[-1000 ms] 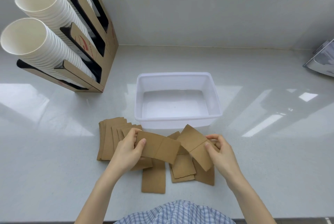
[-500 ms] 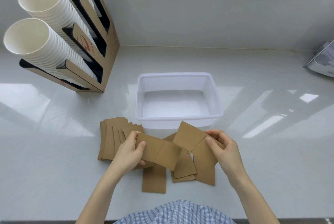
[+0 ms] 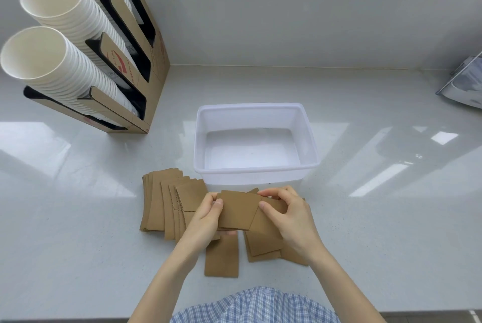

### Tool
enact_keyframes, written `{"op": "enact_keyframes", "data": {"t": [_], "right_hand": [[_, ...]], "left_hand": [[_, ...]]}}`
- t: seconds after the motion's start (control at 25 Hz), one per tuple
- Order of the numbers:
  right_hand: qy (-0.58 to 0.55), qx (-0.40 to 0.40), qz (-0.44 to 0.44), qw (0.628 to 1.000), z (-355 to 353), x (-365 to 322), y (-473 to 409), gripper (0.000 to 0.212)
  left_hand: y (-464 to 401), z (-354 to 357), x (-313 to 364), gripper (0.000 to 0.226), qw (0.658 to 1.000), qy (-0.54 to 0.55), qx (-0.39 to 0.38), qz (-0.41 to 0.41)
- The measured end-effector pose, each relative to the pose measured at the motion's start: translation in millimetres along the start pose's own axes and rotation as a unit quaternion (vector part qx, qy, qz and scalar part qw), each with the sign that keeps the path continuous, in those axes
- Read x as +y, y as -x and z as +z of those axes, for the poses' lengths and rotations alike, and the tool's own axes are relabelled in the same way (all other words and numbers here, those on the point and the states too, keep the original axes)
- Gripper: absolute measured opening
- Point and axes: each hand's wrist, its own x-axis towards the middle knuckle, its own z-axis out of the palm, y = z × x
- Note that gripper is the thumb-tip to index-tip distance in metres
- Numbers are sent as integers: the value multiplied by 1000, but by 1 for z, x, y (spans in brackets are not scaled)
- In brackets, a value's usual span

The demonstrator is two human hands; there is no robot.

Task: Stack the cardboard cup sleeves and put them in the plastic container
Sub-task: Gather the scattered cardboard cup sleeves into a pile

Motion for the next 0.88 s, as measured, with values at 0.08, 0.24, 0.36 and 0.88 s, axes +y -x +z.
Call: {"op": "enact_keyframes", "data": {"t": [0.08,0.24,0.36,0.88], "right_hand": [[16,-3,-13,1000,3,1,0,23],[28,10,-34,999,2,6,-1,12],[33,49,-7,998,-11,16,-2,10],[358,-102,141,917,12,27,9,62]], "left_hand": [[1,0,-1,11,1000,-13,-19,13],[0,-4,-4,10,999,-35,5,35],[-2,-13,-6,9,998,-34,33,43],[-4,-33,-3,17,995,6,79,63]]}}
